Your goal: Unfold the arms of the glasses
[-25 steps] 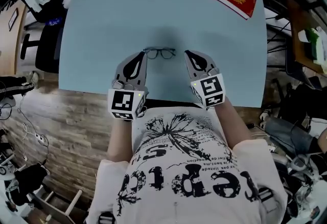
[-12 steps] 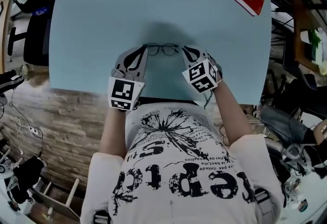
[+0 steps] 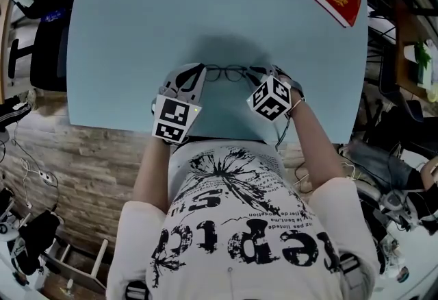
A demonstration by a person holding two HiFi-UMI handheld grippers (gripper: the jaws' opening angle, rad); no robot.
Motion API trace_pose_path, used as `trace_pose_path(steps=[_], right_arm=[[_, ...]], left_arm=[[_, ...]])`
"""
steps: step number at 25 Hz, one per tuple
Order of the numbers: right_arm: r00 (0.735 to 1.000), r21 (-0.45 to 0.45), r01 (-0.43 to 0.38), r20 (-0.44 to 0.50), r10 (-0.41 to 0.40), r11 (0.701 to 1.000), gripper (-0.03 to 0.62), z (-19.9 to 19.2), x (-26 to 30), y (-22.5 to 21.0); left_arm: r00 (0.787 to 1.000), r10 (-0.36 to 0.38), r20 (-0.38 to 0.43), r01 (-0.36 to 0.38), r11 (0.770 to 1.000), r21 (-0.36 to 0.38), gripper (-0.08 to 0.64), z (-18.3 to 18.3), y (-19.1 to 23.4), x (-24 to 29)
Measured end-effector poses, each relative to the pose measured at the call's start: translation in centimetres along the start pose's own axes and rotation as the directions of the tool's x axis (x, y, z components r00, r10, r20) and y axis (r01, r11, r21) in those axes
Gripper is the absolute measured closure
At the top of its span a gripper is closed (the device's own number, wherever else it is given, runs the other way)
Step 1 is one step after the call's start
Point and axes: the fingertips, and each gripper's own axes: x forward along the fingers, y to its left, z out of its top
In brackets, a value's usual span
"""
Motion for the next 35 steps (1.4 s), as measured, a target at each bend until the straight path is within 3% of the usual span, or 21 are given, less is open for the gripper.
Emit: trace_pose_path(steps=[6, 8, 12, 15, 18, 21, 23, 29, 35], right_arm=[[0.997, -0.126, -0.06, -0.06, 0.053, 0.99, 0.513, 0.7, 1.2, 0.4], [0.995, -0.143, -0.085, -0.064, 0.076, 0.986, 0.552, 0.9, 1.4, 0.8], [0.993, -0.14, -0.107, -0.054, 0.1, 0.984, 0.557, 1.0, 1.3, 1.2], [0.994, -0.135, -0.105, -0.053, 0.098, 0.985, 0.557, 1.0, 1.2, 1.5], [0.994, -0.14, -0.099, -0.051, 0.093, 0.985, 0.558, 0.9, 0.9, 1.6], [0.995, -0.138, -0.095, -0.044, 0.089, 0.986, 0.558, 1.0, 0.6, 1.7], [0.995, -0.14, -0.093, -0.042, 0.088, 0.986, 0.559, 1.1, 0.5, 1.8], [0.994, -0.124, -0.103, -0.041, 0.099, 0.987, 0.558, 0.6, 0.1, 2.1], [0.993, -0.101, -0.108, -0.048, 0.104, 0.989, 0.558, -0.2, 0.0, 2.1]], left_arm=[[0.994, -0.037, -0.107, 0.037, 0.999, -0.005, 0.541, -1.6, 0.3, 0.9], [0.985, -0.056, -0.16, 0.057, 0.998, 0.001, 0.54, -2.4, 0.2, 1.1], [0.959, -0.102, -0.266, 0.123, 0.991, 0.062, 0.54, -3.7, -0.5, 1.5], [0.927, -0.145, -0.346, 0.206, 0.967, 0.147, 0.54, -3.6, -1.2, 2.0], [0.879, -0.174, -0.445, 0.311, 0.915, 0.257, 0.536, -3.2, -2.3, 2.9], [0.805, -0.196, -0.559, 0.44, 0.831, 0.342, 0.47, -3.8, -3.3, 3.8], [0.773, -0.194, -0.604, 0.499, 0.774, 0.389, 0.469, -4.1, -3.8, 4.5], [0.729, -0.175, -0.662, 0.6, 0.63, 0.493, 0.469, -4.7, -5.2, 6.4], [0.696, -0.164, -0.699, 0.655, 0.544, 0.525, 0.495, -5.7, -6.8, 7.3]])
